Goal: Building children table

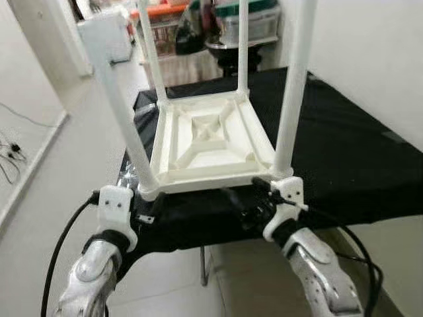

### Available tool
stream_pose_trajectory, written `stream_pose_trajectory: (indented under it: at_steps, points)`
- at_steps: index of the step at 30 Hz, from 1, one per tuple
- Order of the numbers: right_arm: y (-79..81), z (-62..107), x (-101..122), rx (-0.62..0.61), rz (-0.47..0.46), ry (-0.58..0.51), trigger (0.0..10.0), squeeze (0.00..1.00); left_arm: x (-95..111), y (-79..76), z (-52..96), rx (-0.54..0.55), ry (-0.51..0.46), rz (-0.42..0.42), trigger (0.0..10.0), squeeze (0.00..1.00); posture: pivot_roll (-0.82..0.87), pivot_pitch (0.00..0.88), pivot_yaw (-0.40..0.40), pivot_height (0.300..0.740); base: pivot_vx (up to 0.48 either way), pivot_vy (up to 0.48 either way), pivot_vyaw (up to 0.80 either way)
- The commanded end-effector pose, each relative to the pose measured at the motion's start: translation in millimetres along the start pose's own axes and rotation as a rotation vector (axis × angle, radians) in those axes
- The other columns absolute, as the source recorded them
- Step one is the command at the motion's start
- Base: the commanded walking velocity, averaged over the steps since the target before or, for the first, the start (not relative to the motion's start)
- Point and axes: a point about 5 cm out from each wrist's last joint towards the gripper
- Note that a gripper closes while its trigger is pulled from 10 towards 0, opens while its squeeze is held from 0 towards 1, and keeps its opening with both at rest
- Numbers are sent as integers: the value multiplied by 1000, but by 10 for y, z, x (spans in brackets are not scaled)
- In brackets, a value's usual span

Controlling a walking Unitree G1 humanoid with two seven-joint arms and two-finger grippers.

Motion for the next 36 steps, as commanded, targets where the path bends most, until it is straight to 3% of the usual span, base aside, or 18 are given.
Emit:
stream_pose_trajectory:
  at_steps: [1,13,14,22,36]
  points:
    - [-72,7,-16,-40,18,4,10000,0,-37,2,-11,-6,13,-6,10000,0,-1,103,90,740,0,0,0]
    - [-177,-15,26,-92,49,4,10000,0,-31,-53,-36,-51,2,14,10000,0,-8,94,81,740,176,0,220]
    - [-189,-26,56,-94,71,-11,10000,0,-10,-142,-40,-110,-9,37,10000,0,-7,93,78,740,307,0,800]
    - [-165,-58,18,-71,78,13,10000,0,47,-407,20,-337,-39,67,10000,0,-8,94,72,740,306,0,200]
    - [-165,-62,12,-67,91,18,10000,0,72,-491,81,-458,-48,83,10000,0,-10,99,71,740,304,0,0]
Point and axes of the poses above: a point about 5 cm out from each wrist's last joint towards the gripper, its own z axis pointing back from the gripper into the wrist, its own x axis along the axis of the wrist's last joint, y = z × x, and after that the axes turned 6 degrees about -z, right-handed
